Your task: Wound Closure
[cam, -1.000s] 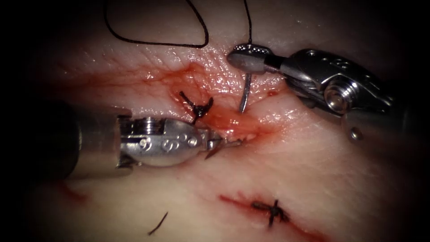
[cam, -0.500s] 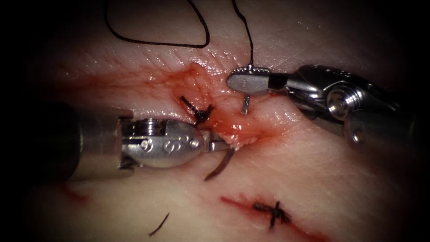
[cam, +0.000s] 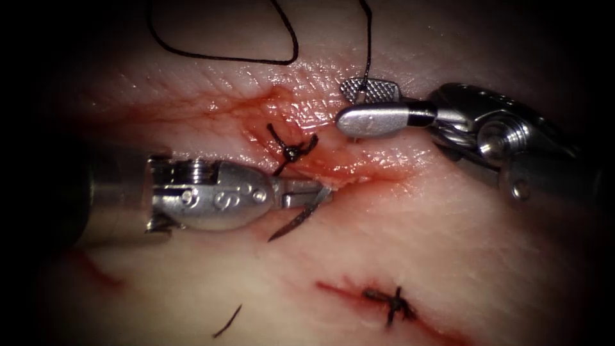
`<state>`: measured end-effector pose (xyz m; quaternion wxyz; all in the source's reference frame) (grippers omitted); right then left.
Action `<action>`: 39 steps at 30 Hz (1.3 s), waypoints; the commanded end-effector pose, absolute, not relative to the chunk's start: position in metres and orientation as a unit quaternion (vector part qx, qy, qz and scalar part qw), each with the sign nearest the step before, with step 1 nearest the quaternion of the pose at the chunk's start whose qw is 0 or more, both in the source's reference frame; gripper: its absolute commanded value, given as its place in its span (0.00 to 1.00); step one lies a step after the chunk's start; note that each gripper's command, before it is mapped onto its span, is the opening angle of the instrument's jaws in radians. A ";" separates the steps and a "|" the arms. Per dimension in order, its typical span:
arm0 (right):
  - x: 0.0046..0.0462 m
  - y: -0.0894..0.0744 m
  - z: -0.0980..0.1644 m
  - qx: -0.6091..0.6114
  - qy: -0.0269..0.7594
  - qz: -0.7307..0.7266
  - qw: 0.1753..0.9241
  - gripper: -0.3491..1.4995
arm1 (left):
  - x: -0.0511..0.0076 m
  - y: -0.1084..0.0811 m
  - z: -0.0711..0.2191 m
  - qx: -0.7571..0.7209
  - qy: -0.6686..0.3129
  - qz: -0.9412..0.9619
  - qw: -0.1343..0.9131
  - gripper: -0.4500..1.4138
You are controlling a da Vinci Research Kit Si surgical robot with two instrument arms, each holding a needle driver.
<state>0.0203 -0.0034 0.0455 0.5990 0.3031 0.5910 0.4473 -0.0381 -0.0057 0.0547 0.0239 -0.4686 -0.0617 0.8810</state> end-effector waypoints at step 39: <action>0.0191 -0.003 0.048 0.297 0.605 0.408 0.616 0.84 | -0.0376 -0.006 0.055 -0.592 0.015 0.787 -0.175 0.42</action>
